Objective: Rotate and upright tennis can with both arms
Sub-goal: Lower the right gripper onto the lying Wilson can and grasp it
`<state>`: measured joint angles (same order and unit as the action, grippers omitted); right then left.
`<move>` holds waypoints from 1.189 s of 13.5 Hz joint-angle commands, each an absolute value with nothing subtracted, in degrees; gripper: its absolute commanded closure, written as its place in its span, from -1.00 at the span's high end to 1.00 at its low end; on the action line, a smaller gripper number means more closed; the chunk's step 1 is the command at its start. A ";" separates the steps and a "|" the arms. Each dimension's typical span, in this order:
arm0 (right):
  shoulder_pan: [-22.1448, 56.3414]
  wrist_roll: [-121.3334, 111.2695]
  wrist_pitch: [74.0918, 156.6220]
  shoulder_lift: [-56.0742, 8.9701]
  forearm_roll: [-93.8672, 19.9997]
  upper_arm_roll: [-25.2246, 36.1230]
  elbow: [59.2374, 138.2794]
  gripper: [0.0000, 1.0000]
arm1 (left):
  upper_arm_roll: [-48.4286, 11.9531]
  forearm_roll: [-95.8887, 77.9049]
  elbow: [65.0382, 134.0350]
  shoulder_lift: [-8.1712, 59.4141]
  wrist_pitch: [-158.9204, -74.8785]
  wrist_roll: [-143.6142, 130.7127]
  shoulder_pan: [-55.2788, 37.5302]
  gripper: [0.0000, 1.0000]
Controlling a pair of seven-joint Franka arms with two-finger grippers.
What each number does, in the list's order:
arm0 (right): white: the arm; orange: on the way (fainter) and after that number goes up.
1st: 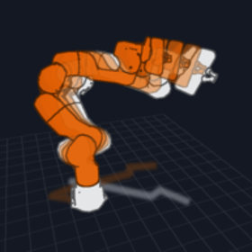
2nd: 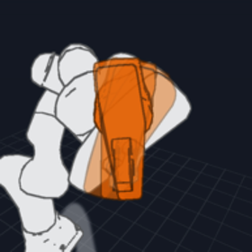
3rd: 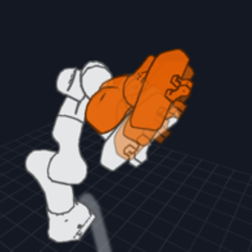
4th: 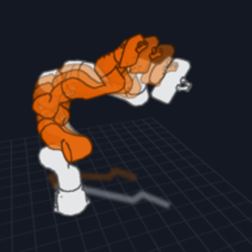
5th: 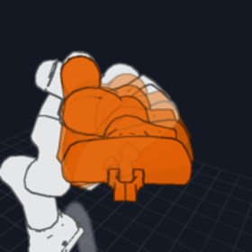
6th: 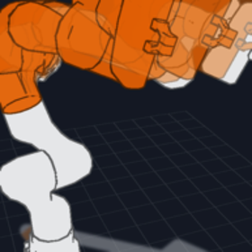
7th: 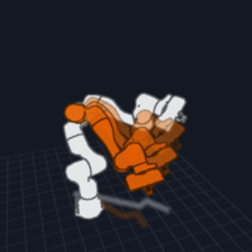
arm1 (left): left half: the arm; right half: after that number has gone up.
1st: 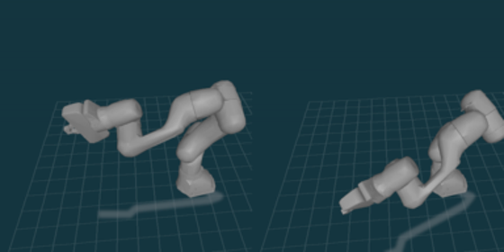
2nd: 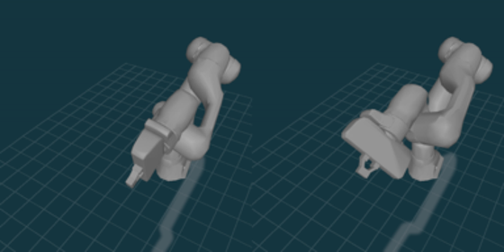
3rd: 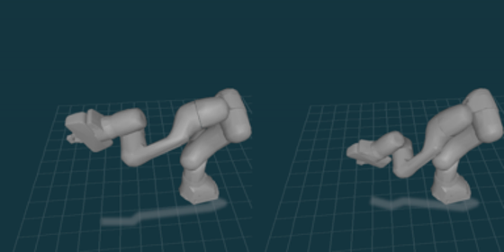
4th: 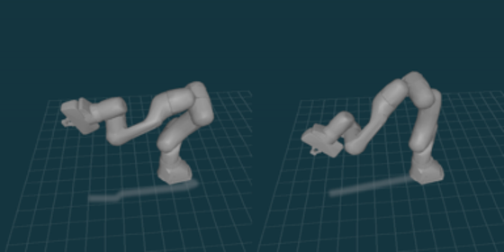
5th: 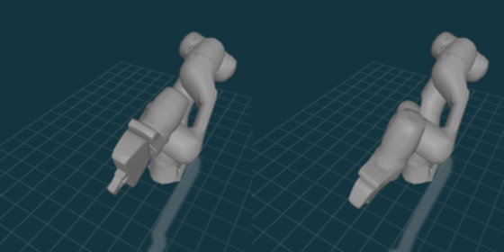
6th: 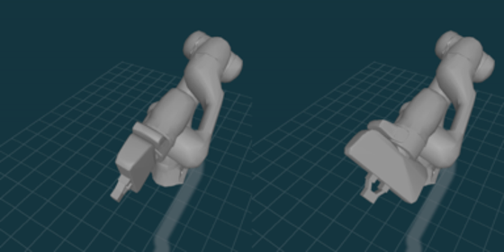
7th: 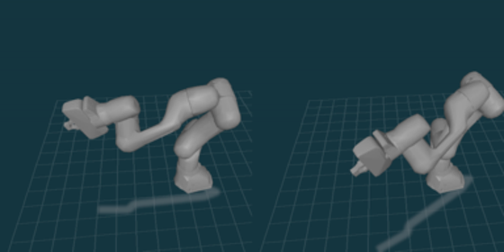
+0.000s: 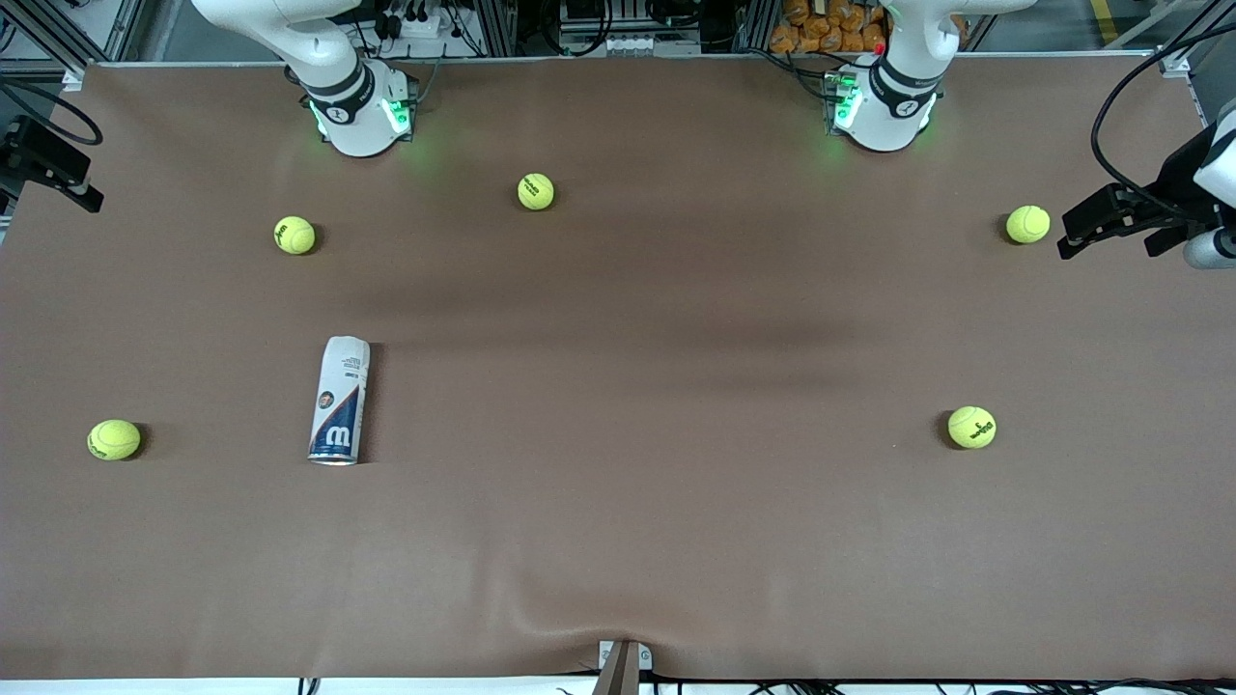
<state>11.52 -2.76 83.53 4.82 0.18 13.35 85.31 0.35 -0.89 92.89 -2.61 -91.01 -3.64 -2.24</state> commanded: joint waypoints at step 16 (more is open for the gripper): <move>17.76 -1.06 102.46 -15.36 -0.44 13.45 100.28 1.00 | 0.44 -0.53 92.64 -2.37 -90.09 -4.13 -1.85 1.00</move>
<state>18.44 -1.58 100.66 -12.00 0.03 13.28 100.87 0.66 -0.89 93.12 -2.42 -90.93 -3.68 -2.11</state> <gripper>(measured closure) 0.000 0.000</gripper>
